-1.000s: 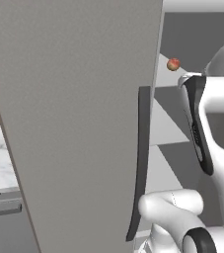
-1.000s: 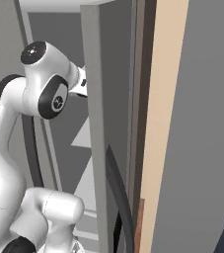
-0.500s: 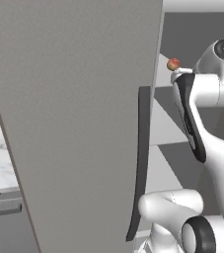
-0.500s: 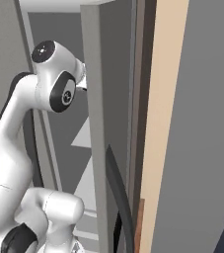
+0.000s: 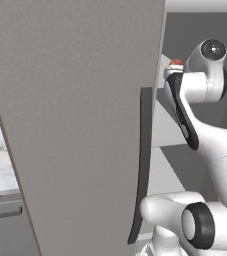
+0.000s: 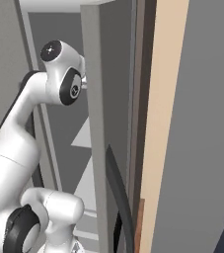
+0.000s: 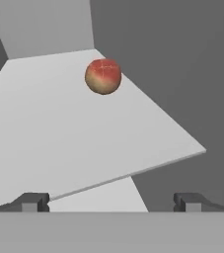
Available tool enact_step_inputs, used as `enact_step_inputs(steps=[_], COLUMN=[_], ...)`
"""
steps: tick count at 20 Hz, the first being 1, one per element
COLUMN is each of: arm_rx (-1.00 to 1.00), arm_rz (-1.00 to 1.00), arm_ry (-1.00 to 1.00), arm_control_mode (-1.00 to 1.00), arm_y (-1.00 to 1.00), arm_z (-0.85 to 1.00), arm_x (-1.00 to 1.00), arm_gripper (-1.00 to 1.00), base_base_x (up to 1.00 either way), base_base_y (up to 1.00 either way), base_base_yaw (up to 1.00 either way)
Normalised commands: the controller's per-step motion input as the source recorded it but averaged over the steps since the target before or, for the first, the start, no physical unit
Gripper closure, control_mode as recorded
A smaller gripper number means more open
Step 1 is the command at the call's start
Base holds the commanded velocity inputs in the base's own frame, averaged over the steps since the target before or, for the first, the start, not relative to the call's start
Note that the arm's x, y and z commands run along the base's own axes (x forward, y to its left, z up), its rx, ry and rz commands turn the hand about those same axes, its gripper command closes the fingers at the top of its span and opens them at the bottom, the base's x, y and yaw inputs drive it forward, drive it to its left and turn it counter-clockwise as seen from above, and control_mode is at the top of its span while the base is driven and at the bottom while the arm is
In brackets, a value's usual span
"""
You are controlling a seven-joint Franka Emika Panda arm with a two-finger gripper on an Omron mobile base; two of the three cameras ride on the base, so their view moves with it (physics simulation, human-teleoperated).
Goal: Take the steak, potato, and peach from the freezer and place them in the bowl on the counter.
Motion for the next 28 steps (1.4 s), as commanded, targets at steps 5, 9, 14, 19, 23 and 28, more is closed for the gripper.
enact_step_inputs(steps=[5, 9, 14, 19, 23, 28], arm_rx=[0.00, 0.00, 0.00, 0.00, 0.00, 0.00], arm_rz=[0.00, 0.00, 0.00, 0.00, 0.00, 0.00], arm_ry=[0.00, 0.00, 0.00, 0.00, 0.00, 0.00], arm_control_mode=[-1.00, -1.00, -1.00, -1.00, -1.00, -1.00], arm_y=[0.00, 0.00, -0.07, -0.08, -0.02, 0.00], arm_z=[0.00, 0.10, 0.01, 0.00, 0.00, 0.00], arm_x=[0.41, 0.35, 0.26, 0.29, 0.38, 0.32], arm_gripper=[-1.00, -1.00, -1.00, -1.00, -1.00, -1.00], base_base_x=[0.00, 0.00, 0.00, 0.00, 0.00, 0.00], base_base_y=[0.00, 0.00, 0.00, 0.00, 0.00, 0.00], base_base_yaw=[0.00, 0.00, 0.00, 0.00, 0.00, 0.00])
